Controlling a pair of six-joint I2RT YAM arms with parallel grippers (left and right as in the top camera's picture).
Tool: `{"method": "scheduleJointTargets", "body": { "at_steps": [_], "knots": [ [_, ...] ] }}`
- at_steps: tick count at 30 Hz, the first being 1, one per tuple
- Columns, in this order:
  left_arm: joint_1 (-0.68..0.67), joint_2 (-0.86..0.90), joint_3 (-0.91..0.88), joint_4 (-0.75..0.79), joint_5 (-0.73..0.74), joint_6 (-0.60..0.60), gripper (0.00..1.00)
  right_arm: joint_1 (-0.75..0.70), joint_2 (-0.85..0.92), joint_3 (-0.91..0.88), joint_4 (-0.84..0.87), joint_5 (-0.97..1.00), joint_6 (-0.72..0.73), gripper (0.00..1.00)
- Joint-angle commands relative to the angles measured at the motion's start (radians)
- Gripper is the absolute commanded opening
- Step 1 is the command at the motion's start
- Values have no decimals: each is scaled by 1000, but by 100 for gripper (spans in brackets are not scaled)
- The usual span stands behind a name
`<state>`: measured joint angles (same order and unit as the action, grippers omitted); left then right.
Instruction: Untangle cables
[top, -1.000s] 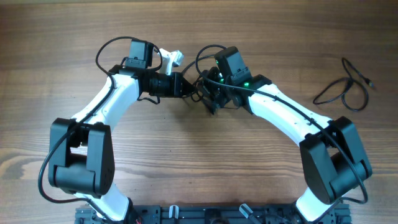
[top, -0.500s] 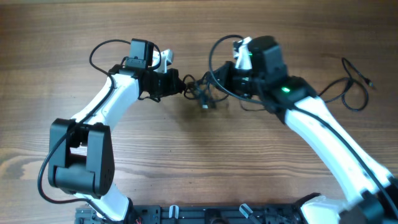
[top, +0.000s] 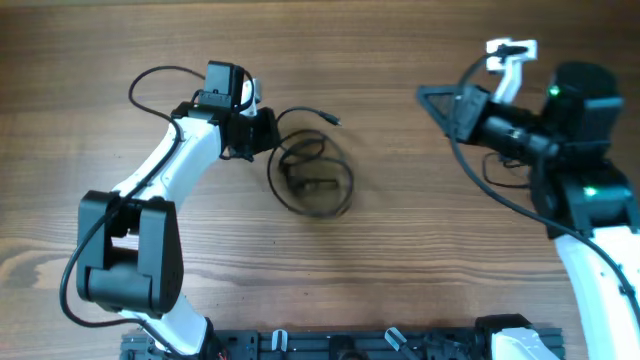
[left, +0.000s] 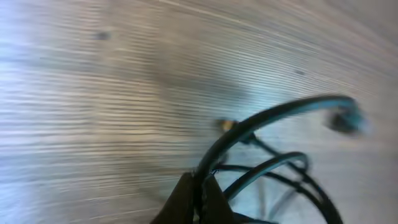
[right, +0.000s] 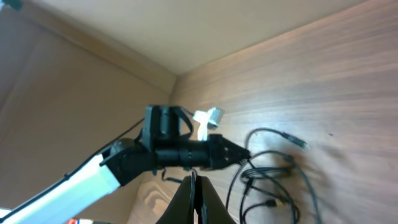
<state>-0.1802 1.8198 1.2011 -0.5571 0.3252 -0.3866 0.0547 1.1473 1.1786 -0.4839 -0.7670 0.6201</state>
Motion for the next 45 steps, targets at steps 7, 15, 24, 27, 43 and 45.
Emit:
{"method": "scheduleJointTargets", "body": {
  "at_steps": [7, 15, 24, 27, 43, 45],
  "knots": [
    [0, 0, -4, 1, -97, -70, 4, -58, 112, 4, -312, 108, -161, 8],
    [0, 0, -4, 8, 106, -27, 4, 94, 311, 4, -386, 87, -362, 42],
    [0, 0, -4, 15, 138, -10, 4, 300, 526, 4, -171, 70, -296, 57],
    [0, 0, -4, 15, 138, -10, 4, 335, 566, 4, -68, 50, -217, 61],
    [-1, 0, -4, 15, 138, -10, 4, 525, 639, 4, 90, -79, -251, 73],
    [-1, 0, -4, 15, 138, -10, 4, 533, 641, 4, 74, -25, -251, 72]
  ]
}}
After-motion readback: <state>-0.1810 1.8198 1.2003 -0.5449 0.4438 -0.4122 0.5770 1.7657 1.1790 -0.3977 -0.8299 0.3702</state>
